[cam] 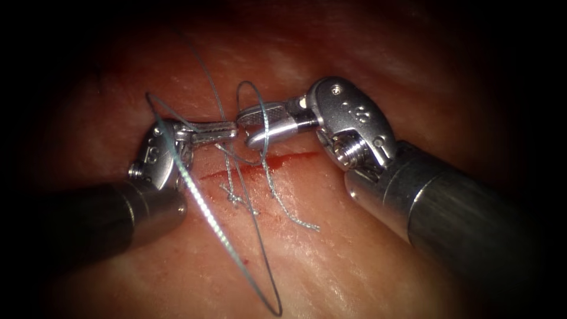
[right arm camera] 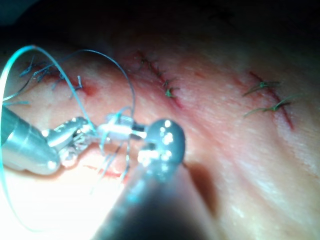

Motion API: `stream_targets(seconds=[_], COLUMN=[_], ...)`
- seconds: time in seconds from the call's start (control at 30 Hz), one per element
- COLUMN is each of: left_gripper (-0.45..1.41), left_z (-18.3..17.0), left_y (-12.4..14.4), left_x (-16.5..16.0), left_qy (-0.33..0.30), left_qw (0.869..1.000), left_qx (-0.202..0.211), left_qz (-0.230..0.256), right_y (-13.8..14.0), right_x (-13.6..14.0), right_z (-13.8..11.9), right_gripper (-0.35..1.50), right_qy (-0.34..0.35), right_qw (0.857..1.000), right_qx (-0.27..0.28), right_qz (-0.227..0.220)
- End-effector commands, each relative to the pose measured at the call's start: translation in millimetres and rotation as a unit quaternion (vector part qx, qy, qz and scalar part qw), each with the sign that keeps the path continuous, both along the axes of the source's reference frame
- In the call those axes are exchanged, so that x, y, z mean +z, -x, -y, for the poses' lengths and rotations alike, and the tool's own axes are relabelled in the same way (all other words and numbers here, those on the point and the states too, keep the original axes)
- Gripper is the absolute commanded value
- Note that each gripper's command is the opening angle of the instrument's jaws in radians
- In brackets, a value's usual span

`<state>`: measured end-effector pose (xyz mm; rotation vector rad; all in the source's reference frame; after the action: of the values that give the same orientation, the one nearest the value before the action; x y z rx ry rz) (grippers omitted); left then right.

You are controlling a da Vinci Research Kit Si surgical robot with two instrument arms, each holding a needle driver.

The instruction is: Wound Closure

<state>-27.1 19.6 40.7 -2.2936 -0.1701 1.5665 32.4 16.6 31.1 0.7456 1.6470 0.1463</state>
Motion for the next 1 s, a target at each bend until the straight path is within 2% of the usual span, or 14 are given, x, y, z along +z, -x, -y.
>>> stream_targets(seconds=[0.03,0.2,0.23,0.33,0.6,0.73,0.93,1.0], left_gripper=[-0.45,-0.45,-0.45,-0.45,-0.45,-0.45,-0.45,-0.45], left_z=[-0.3,-0.5,-0.6,-0.6,-0.8,-1.0,-1.1,-1.2], left_y=[0.5,0.4,0.4,0.4,0.3,0.3,0.4,0.4], left_x=[0.6,0.7,0.7,0.7,0.8,0.9,1.0,1.1], left_qy=[0.000,-0.001,-0.001,0.000,-0.001,-0.001,0.001,0.004], left_qw=[1.000,1.000,1.000,1.000,1.000,1.000,1.000,1.000], left_qx=[0.001,-0.001,-0.001,0.002,0.002,0.004,0.008,0.016], left_qz=[0.001,0.001,0.001,0.000,0.000,0.000,-0.001,-0.002], right_y=[-0.5,-0.8,-0.7,-0.7,-0.5,-0.7,-1.2,-1.2], right_x=[0.7,1.4,1.6,1.8,1.5,0.9,0.3,0.3], right_z=[-0.5,-0.3,0.0,0.3,1.3,2.5,5.1,5.9], right_gripper=[0.61,0.98,0.98,0.98,0.96,0.96,0.86,0.84], right_qy=[0.006,0.057,0.080,0.095,0.127,0.151,0.181,0.196], right_qw=[1.000,0.996,0.992,0.989,0.985,0.977,0.963,0.953], right_qx=[-0.011,-0.072,-0.096,-0.113,-0.116,-0.153,-0.199,-0.229], right_qz=[0.004,0.016,0.018,0.019,0.000,0.000,-0.008,-0.006])
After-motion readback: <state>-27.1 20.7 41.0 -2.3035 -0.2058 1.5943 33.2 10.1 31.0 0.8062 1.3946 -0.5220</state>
